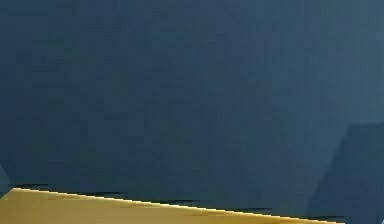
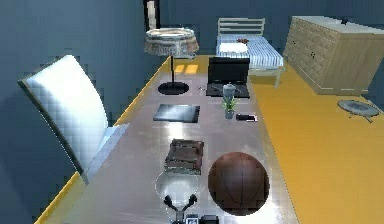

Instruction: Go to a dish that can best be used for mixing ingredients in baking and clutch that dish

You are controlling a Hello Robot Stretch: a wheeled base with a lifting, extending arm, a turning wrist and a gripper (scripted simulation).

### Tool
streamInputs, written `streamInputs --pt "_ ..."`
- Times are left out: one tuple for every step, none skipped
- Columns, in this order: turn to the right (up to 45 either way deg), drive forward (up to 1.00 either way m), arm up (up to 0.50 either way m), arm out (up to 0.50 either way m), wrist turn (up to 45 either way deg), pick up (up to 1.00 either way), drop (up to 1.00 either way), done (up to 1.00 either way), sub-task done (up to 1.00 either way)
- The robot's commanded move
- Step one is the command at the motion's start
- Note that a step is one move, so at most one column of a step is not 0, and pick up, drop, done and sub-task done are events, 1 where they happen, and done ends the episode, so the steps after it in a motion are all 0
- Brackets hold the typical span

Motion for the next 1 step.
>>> streamInputs --pt "0.0 0.00 0.00 0.00 0.0 1.00 0.00 0.00 0.00"
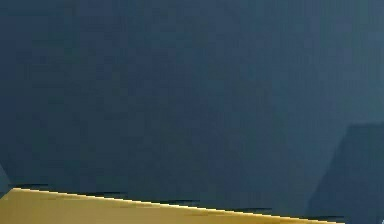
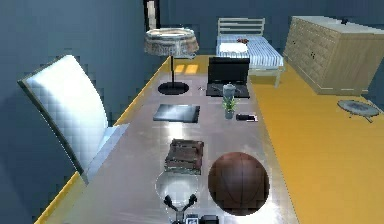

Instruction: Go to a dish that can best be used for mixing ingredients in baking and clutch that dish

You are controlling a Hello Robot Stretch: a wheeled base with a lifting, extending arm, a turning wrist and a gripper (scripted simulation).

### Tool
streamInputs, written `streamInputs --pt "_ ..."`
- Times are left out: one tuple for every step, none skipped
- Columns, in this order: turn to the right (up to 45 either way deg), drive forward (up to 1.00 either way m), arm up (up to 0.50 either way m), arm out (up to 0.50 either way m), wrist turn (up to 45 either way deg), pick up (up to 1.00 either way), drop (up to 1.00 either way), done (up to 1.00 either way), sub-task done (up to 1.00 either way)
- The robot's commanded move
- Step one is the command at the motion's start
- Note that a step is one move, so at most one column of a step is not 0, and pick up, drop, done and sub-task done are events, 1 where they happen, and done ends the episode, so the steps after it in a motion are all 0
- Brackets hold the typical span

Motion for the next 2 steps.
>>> streamInputs --pt "0.0 0.00 0.10 0.00 0.0 0.00 0.00 0.00 0.00" --pt "0.0 0.00 0.00 0.00 0.0 0.00 0.00 1.00 0.00"
